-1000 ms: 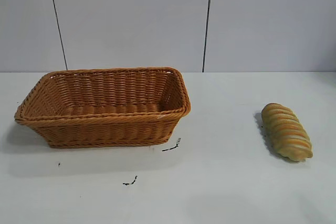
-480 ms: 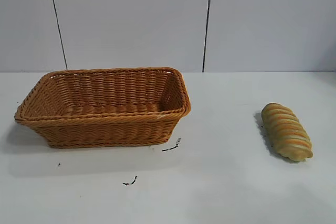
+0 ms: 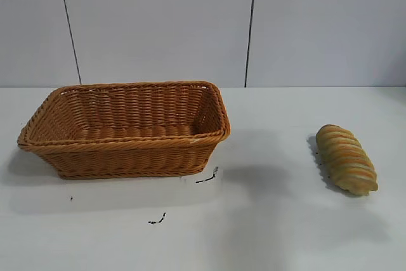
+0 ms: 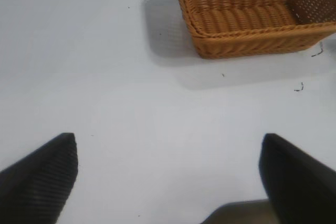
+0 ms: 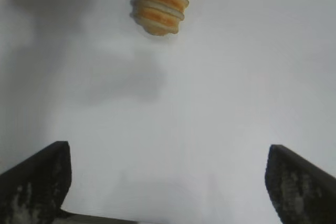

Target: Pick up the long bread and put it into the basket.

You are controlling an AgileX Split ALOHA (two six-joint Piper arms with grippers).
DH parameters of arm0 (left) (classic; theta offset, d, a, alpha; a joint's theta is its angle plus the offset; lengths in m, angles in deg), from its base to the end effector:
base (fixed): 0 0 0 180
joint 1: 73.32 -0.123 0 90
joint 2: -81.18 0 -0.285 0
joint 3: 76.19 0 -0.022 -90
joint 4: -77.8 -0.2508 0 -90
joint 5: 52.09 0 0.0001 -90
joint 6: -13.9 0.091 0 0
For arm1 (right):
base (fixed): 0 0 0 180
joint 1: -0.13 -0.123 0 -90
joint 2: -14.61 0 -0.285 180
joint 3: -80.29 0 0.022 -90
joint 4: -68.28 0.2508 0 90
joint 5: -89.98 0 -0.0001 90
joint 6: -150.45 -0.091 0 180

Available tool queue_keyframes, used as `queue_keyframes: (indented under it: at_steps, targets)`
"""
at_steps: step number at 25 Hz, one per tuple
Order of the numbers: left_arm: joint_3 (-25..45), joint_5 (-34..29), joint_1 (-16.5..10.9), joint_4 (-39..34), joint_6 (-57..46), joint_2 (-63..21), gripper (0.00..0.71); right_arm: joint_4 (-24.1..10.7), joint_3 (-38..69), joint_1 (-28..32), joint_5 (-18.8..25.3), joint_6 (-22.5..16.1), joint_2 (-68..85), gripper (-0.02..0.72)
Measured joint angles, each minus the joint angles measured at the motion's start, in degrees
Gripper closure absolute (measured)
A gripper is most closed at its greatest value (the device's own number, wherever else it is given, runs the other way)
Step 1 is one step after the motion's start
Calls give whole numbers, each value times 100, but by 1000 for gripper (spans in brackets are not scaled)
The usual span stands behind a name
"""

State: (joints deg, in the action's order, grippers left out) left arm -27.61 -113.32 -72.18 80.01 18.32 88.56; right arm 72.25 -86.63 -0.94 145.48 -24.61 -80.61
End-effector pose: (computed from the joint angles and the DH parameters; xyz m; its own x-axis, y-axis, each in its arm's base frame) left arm -0.0063 -0.0030 0.2766 -0.4529 0.0675 -0.8890 0.0766 0.9964 0.0367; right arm 0.2962 0.0107 0.2617 -0.9571 -0.0647 -0.2823 -0.0796 0.9960 0.0416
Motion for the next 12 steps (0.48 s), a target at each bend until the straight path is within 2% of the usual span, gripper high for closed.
queue_keyframes:
  at_steps: [5,12]
  targets:
    - [0,0,0,0,0,0,18,19,-553,0,-136,0,-820,14]
    - [0,0,0,0,0,0,18,71,-607,0,-291,0,-1227,14]
